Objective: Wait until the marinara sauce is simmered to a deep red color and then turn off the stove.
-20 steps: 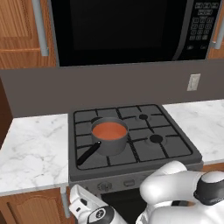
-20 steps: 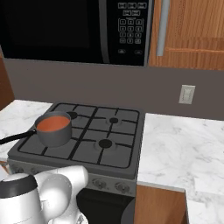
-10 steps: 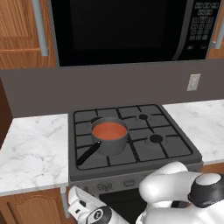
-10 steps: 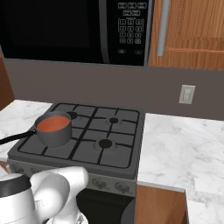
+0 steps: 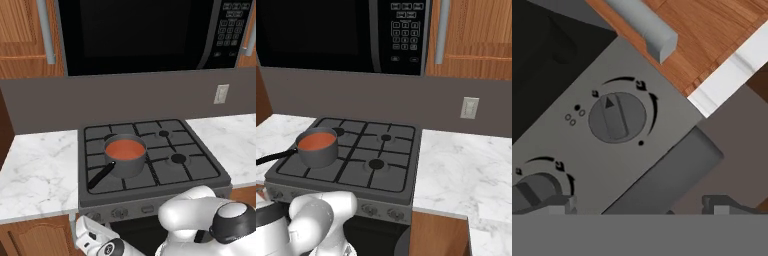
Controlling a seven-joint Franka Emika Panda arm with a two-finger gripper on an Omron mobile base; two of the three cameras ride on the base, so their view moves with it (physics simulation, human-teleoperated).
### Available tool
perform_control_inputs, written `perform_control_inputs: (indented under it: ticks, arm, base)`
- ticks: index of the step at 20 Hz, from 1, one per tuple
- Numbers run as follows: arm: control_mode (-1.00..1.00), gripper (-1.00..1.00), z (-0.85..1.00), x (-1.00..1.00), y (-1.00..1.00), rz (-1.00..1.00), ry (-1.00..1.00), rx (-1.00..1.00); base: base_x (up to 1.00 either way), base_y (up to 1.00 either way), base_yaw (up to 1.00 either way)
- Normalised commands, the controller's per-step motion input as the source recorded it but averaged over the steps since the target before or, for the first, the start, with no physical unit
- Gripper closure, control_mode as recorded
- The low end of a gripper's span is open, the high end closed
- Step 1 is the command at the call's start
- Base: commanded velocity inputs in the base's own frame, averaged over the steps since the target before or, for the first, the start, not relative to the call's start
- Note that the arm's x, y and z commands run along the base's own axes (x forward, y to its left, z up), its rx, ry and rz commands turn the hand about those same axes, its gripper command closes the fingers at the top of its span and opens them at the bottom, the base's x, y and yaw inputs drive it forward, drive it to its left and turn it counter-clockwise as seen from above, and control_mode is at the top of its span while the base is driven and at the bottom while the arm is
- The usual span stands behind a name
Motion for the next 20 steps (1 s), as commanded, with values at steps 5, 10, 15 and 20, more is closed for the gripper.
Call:
perform_control_inputs:
  ticks: [5, 10, 15, 20]
  arm:
    - [-1.00, -1.00, 0.00, 0.04, 0.00, 0.00, -0.05, 0.00]
    - [-1.00, -1.00, 0.00, 0.07, -0.11, 0.00, -0.04, 0.00]
    - [-1.00, -1.00, 0.00, 0.11, -0.13, 0.00, -0.02, 0.00]
    - [-1.00, -1.00, 0.00, 0.12, -0.08, 0.00, 0.00, 0.00]
  base:
    - [0.00, 0.00, 0.00]
    - [0.00, 0.00, 0.00]
    - [0.00, 0.00, 0.00]
    - [0.00, 0.00, 0.00]
